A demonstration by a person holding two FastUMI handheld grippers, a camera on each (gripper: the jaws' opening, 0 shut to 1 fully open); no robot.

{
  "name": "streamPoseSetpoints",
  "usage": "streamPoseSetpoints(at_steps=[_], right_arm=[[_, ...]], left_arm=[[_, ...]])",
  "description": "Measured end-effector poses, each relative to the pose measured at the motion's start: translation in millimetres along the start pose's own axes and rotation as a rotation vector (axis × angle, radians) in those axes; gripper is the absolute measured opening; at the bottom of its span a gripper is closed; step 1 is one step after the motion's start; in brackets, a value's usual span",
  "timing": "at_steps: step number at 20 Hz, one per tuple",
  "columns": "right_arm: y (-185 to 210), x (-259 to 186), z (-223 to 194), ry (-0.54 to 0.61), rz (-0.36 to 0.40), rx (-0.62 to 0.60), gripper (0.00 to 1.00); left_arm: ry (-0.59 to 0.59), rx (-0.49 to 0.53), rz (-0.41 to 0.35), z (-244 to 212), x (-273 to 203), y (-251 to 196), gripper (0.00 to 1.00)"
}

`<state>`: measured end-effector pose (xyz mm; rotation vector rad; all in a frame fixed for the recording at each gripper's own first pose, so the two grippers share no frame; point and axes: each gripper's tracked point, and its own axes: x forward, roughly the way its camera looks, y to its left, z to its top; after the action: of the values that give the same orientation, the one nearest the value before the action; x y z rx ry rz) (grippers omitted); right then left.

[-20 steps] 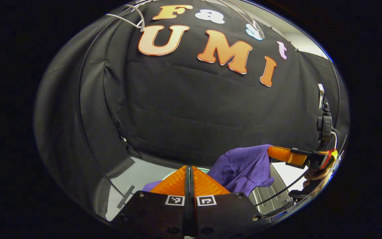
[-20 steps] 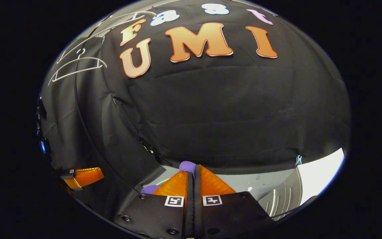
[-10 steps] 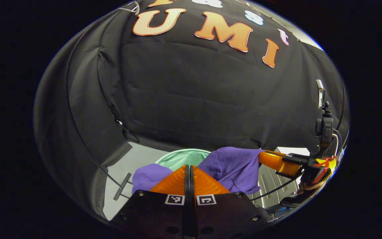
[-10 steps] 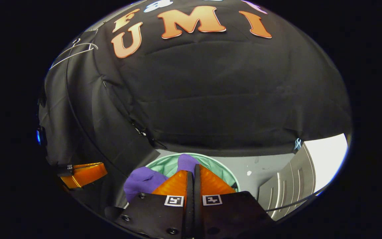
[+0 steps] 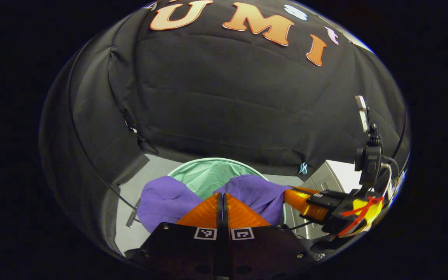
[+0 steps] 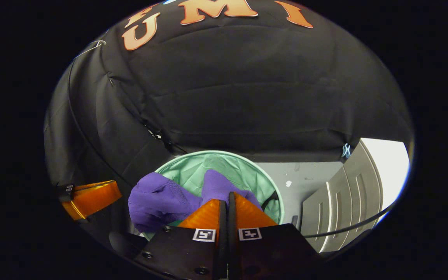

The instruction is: Grasp the clothes on the hanger with both hands and then place them into the laundry hamper below.

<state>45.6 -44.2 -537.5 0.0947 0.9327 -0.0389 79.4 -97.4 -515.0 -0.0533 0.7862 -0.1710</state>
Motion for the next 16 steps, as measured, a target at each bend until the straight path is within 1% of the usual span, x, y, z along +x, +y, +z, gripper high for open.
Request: streamPoseSetpoints(at_steps=[1, 2, 3, 5, 7, 8, 9, 10, 11, 12, 13, 14, 15, 16], right_arm=[[0.8, 2.8, -2.8, 0.008, 0.007, -0.004, 0.02], [-1.5, -3.0, -3.4, 0.005, 0.000, -0.011, 0.20], [-3.0, -7.5, 3.6, -0.014, -0.008, -0.010, 0.35], [0.8, -19.9, 16.2, -0.059, -0.007, 0.022, 0.51], [2.7, -36.0, 32.2, -0.091, 0.001, 0.031, 0.77], [-1.6, -43.3, 41.0, -0.115, -0.010, 0.024, 0.90], [-5.8, -53.7, 52.2, -0.144, -0.029, 0.011, 0.92], [-7.0, -68.6, 62.6, -0.176, -0.042, -0.003, 0.99], [-8.4, -80.1, 74.8, -0.208, -0.049, -0.016, 0.92], [-10.3, -94.9, 86.8, -0.241, -0.055, -0.024, 0.92], [-11.8, -108.7, 100.5, -0.279, -0.058, -0.026, 0.99], [-10.8, -124.0, 110.7, -0.319, -0.058, -0.027, 0.99], [-8.7, -140.3, 121.4, -0.359, -0.056, -0.027, 1.00], [-7.7, -155.8, 130.4, -0.396, -0.054, -0.027, 0.99]], left_arm=[[0.010, 0.011, 0.011, -0.9, 1.7, -0.4, 0.00], [0.011, 0.034, 0.027, 0.9, 1.5, 1.1, 0.01], [0.007, 0.053, 0.044, 3.2, 1.6, 5.1, 0.00], [-0.005, 0.052, 0.050, 5.9, -3.4, 6.3, 0.01], [-0.028, 0.037, 0.022, 12.9, -17.2, -3.6, 0.04], [-0.050, 0.037, 0.017, 21.2, -24.9, -7.1, 0.10], [-0.072, 0.045, 0.020, 30.9, -32.9, -9.5, 0.16], [-0.096, 0.060, 0.026, 40.4, -39.7, -10.2, 0.18], [-0.125, 0.069, 0.026, 48.4, -45.7, -12.1, 0.26], [-0.154, 0.076, 0.031, 60.1, -55.1, -15.0, 0.47], [-0.182, 0.079, 0.033, 69.7, -64.5, -17.5, 0.68], [-0.215, 0.082, 0.038, 80.2, -74.9, -19.1, 0.89], [-0.253, 0.087, 0.044, 89.4, -84.4, -20.8, 0.90], [-0.296, 0.097, 0.049, 104.2, -96.3, -24.3, 0.92]])
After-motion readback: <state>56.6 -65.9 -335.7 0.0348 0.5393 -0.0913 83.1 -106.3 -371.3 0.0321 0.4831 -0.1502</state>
